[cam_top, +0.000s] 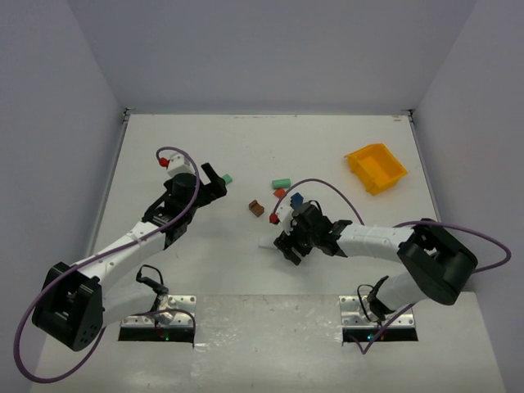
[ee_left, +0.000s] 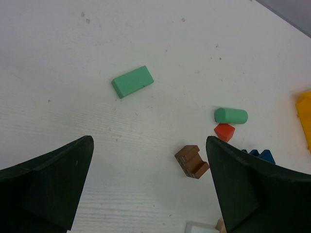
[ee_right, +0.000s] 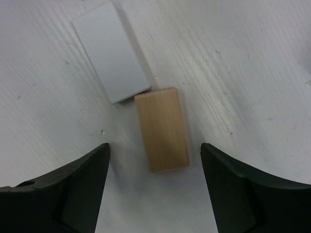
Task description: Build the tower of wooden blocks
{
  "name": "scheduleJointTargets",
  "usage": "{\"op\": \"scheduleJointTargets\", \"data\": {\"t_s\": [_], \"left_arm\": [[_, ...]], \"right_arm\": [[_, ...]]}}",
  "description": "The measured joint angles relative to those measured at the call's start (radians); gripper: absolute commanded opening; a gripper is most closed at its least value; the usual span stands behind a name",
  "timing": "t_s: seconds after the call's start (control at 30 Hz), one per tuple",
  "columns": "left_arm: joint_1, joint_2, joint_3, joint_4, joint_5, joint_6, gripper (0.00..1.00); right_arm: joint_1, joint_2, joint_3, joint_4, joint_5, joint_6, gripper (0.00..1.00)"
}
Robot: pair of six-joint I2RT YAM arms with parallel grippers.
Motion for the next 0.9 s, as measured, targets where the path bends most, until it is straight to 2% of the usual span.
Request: {"op": "scheduleJointTargets", "data": {"t_s": [0.03, 0.1, 0.27, 0.5, 0.57, 0.9], "left_arm": [[0.0, 0.0, 0.0, 0.0, 0.0, 0.0, 1.0], [0.0, 0.0, 0.0, 0.002, 0.0, 0.0, 1.0], [0.0, 0.004, 0.0, 0.002, 0.001, 0.0, 1.0], [0.0, 0.005, 0.0, 0.002, 0.001, 0.0, 1.0], [0.0, 0.005, 0.0, 0.002, 0.001, 0.0, 1.0], [0.0, 0.005, 0.0, 0.002, 0.001, 0.0, 1.0]], "right_arm": [[-0.004, 0.009, 0.0, 0.009, -0.019, -0.011, 0.67], [-0.007, 0.019, 0.003, 0.026, -0.039, -0.03, 0.64], [-0.014, 0.037, 0.006, 0.057, -0.064, -0.054, 0.38], [-0.017, 0.043, 0.008, 0.069, -0.088, -0.068, 0.21], [-0.017, 0.043, 0.008, 0.068, -0.092, -0.075, 0.17], [-0.017, 0.036, 0.01, 0.043, -0.113, -0.12, 0.14]]}}
